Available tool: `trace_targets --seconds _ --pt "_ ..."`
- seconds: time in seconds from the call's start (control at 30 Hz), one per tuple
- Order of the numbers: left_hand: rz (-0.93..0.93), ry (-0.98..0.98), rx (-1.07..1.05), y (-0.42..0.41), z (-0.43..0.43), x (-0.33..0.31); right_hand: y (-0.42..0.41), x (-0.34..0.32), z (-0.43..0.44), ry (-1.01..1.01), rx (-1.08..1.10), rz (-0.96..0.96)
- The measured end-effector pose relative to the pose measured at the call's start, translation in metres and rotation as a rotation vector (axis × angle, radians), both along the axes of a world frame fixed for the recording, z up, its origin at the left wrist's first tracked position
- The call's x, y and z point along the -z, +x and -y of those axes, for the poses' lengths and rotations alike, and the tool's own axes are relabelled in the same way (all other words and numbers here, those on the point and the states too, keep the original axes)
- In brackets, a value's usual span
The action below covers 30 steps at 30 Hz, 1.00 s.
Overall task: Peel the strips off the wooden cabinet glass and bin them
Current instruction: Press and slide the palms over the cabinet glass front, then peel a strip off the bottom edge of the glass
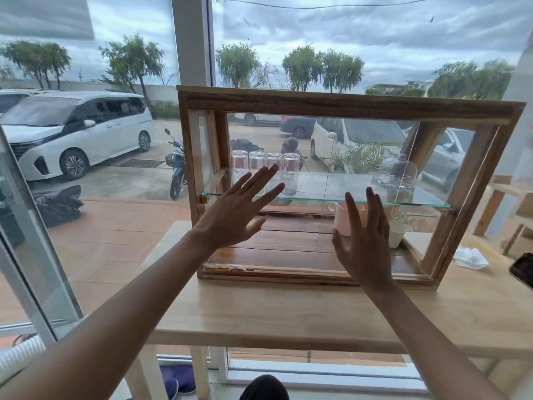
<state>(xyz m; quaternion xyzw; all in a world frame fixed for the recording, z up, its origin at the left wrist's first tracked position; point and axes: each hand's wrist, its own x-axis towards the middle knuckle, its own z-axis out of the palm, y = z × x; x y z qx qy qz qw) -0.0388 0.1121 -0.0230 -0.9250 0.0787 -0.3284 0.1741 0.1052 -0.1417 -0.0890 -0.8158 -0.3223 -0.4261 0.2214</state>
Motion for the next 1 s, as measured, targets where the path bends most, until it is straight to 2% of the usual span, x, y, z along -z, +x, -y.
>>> trace_targets --seconds 0.17,0.33,0.6,0.8,1.0 --pt "0.171 -0.395 -0.006 -0.05 -0.01 0.057 -0.037 0.036 -0.02 -0.008 -0.183 0.026" --pt "0.077 -0.561 -0.137 -0.078 -0.027 0.125 -0.081 0.073 -0.057 -0.131 -0.391 -0.212" --pt "0.137 -0.62 -0.283 -0.062 -0.032 0.162 -0.109 0.086 -0.123 -0.18 -0.394 -0.434" --pt "0.169 -0.613 -0.315 -0.057 -0.038 0.168 -0.103 0.086 -0.152 -0.207 -0.35 -0.471" --pt "0.099 -0.565 -0.275 -0.053 -0.036 0.171 -0.103 0.09 -0.153 -0.254 -0.228 -0.453"
